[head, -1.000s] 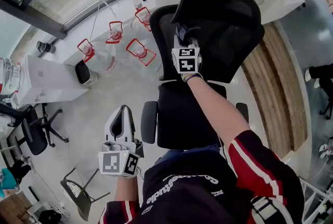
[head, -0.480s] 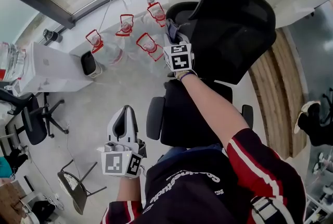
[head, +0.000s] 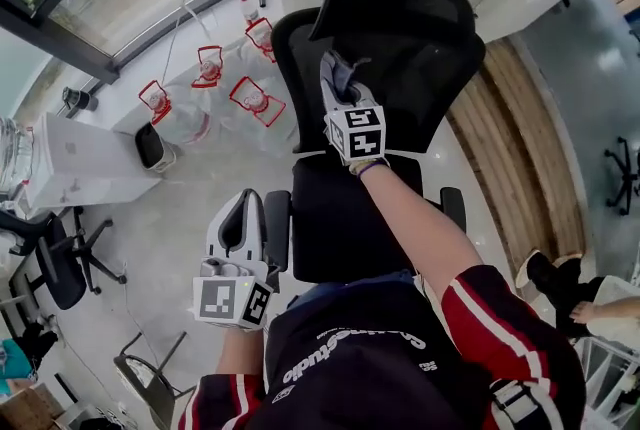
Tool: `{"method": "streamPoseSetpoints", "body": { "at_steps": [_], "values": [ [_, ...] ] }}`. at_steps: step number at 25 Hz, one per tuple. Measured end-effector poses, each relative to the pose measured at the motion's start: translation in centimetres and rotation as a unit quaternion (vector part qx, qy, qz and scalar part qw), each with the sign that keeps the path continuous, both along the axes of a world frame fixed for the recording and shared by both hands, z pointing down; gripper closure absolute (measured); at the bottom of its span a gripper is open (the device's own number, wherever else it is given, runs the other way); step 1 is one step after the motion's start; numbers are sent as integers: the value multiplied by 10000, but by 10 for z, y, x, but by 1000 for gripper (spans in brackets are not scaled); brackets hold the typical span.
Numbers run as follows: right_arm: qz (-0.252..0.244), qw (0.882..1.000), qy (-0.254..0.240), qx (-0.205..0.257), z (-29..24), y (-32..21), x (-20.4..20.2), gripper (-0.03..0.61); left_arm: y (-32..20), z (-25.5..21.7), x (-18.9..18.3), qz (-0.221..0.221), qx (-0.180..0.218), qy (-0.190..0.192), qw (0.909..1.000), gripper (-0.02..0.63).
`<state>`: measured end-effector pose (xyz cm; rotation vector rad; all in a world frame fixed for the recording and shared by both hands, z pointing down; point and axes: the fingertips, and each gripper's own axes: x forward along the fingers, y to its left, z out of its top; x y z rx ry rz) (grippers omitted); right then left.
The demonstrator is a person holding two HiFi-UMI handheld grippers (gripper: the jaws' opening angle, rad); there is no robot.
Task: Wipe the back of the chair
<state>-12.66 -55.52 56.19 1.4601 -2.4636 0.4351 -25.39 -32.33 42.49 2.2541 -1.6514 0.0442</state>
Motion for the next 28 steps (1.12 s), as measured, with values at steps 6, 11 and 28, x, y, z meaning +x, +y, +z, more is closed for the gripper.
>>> {"method": "streamPoseSetpoints", "body": {
  "at_steps": [6, 11, 28],
  "values": [
    [658, 9975, 228, 82, 7, 19, 109, 508, -9, 1, 65, 658, 105, 33, 9978, 590],
    [1356, 9900, 391, 10, 22, 35, 206, 508, -10, -1, 113, 1077, 125, 33, 9941, 589],
    [2623, 9609, 857, -241, 114, 22, 387, 509, -17, 33, 143, 1203, -285, -377, 9916, 589]
  ]
}}
